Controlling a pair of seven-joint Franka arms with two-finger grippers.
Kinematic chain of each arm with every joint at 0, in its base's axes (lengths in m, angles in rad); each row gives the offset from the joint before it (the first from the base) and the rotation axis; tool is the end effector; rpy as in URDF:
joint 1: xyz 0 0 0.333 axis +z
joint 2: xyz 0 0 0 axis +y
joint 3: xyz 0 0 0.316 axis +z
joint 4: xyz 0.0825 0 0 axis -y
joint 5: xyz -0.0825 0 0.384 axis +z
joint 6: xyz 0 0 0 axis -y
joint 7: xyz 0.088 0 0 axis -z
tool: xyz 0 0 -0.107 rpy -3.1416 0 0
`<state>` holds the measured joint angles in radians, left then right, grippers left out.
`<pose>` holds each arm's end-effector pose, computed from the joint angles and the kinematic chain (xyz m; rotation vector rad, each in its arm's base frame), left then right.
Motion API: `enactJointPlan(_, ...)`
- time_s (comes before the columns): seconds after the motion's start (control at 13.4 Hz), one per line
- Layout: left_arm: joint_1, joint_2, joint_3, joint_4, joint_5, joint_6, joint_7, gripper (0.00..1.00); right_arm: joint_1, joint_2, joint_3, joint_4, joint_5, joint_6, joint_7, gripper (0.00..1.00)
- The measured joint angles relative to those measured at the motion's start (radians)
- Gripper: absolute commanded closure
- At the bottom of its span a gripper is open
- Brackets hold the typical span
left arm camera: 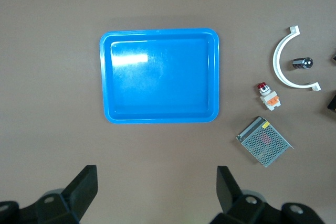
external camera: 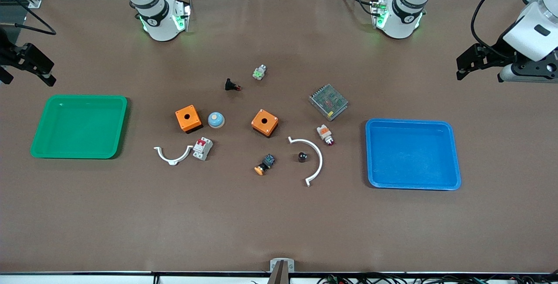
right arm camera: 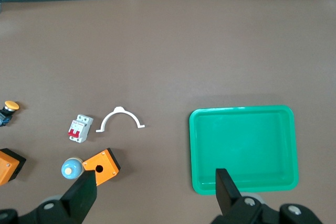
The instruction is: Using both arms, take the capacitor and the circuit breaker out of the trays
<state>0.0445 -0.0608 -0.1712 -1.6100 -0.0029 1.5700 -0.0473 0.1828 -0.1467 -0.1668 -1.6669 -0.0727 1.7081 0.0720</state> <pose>0.5310 -0.0710 0.6386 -3.1333 0.1242 -0.0321 0.5220 -0.0057 0.6697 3.0867 -0.0822 0.2908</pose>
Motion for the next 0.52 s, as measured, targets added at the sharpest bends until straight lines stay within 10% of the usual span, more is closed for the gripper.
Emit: enactJointPlan(0.52, 0.013, -0.001, 0.005, 0.01, 0.0, -0.019, 0.0, 0.0, -0.067, 0.067, -0.001, 0.054, 0.021, 0.017, 0.0, 0.0)
